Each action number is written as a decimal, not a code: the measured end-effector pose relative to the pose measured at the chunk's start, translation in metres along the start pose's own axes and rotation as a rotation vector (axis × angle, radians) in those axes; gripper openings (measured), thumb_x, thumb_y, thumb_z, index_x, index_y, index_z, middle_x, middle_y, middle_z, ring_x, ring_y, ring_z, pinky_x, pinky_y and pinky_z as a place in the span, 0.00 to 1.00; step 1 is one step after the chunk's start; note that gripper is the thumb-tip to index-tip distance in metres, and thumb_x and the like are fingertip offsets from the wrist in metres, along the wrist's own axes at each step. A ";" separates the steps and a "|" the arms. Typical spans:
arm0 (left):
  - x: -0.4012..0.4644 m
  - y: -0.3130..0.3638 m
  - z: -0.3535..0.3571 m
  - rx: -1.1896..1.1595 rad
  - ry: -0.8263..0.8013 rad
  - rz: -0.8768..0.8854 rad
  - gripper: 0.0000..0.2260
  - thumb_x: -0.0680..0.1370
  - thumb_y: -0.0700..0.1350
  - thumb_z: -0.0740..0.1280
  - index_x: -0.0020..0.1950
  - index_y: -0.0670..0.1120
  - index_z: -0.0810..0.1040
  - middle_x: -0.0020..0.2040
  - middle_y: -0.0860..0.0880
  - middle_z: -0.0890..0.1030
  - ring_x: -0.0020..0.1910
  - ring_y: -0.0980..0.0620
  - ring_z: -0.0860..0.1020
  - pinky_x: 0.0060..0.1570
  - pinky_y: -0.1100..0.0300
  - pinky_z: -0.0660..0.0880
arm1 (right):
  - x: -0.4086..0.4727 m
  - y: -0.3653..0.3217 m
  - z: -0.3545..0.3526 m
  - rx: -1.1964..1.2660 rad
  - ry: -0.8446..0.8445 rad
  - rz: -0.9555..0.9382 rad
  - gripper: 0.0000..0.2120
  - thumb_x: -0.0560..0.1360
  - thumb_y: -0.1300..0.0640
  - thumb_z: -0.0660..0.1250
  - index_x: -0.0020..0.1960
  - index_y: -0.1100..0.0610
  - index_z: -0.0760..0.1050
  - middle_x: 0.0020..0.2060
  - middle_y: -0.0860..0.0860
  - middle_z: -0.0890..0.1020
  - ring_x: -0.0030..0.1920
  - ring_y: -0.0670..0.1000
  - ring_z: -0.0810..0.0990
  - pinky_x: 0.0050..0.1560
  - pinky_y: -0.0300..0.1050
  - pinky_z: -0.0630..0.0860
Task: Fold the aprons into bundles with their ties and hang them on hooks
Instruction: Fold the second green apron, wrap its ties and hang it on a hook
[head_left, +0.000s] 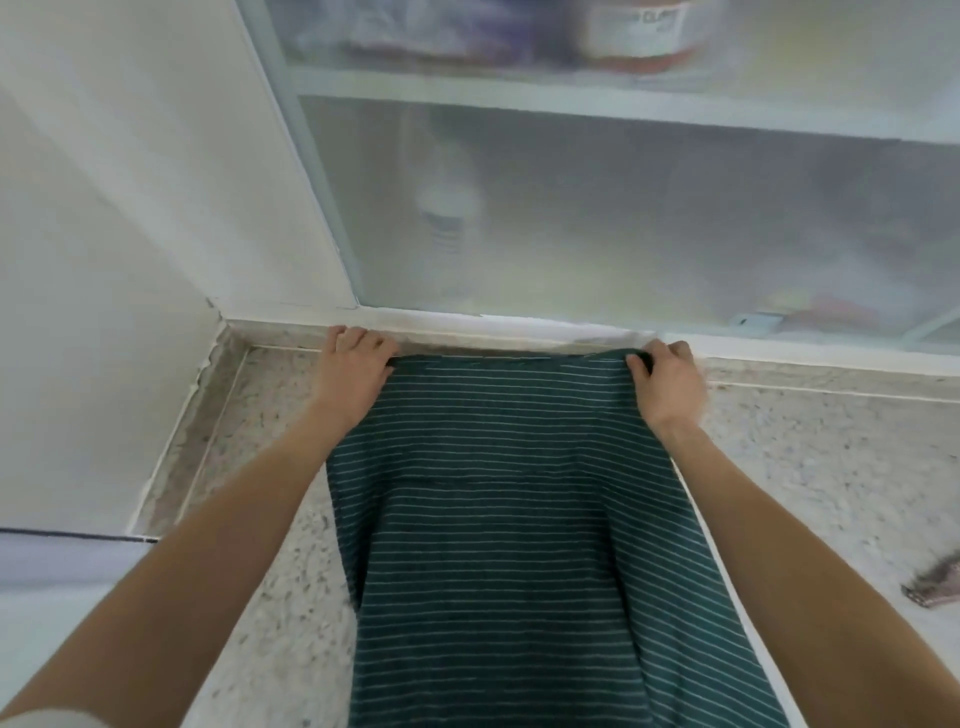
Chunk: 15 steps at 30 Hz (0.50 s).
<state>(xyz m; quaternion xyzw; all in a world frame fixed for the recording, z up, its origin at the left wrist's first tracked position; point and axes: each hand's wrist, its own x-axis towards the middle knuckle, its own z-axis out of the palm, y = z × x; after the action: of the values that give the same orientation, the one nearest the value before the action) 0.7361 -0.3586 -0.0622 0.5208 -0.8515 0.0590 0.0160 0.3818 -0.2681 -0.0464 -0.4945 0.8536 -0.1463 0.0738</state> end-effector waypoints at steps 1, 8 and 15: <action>-0.004 0.005 0.004 -0.049 0.004 -0.046 0.14 0.71 0.41 0.72 0.56 0.45 0.78 0.53 0.43 0.80 0.55 0.40 0.75 0.60 0.45 0.66 | -0.001 0.001 0.004 0.002 -0.020 0.027 0.14 0.79 0.52 0.61 0.59 0.60 0.74 0.56 0.59 0.74 0.47 0.60 0.78 0.43 0.49 0.74; -0.058 0.043 0.041 -0.344 -0.099 -0.194 0.18 0.77 0.48 0.65 0.64 0.43 0.71 0.61 0.42 0.75 0.61 0.40 0.72 0.60 0.47 0.68 | -0.059 0.001 0.039 0.087 0.053 -0.156 0.14 0.76 0.62 0.63 0.61 0.62 0.72 0.57 0.61 0.73 0.54 0.60 0.73 0.51 0.52 0.75; -0.072 0.039 0.081 -0.285 -0.334 -0.146 0.33 0.75 0.69 0.40 0.76 0.56 0.41 0.77 0.49 0.40 0.75 0.48 0.37 0.72 0.47 0.37 | -0.087 0.027 0.086 -0.235 -0.446 -0.161 0.34 0.74 0.30 0.41 0.75 0.42 0.37 0.75 0.49 0.37 0.75 0.58 0.36 0.69 0.67 0.37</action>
<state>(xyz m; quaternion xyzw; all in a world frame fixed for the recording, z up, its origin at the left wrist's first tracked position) 0.7366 -0.2870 -0.1519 0.5759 -0.8022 -0.1501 -0.0474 0.4262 -0.1948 -0.1379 -0.5860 0.7853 0.0608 0.1902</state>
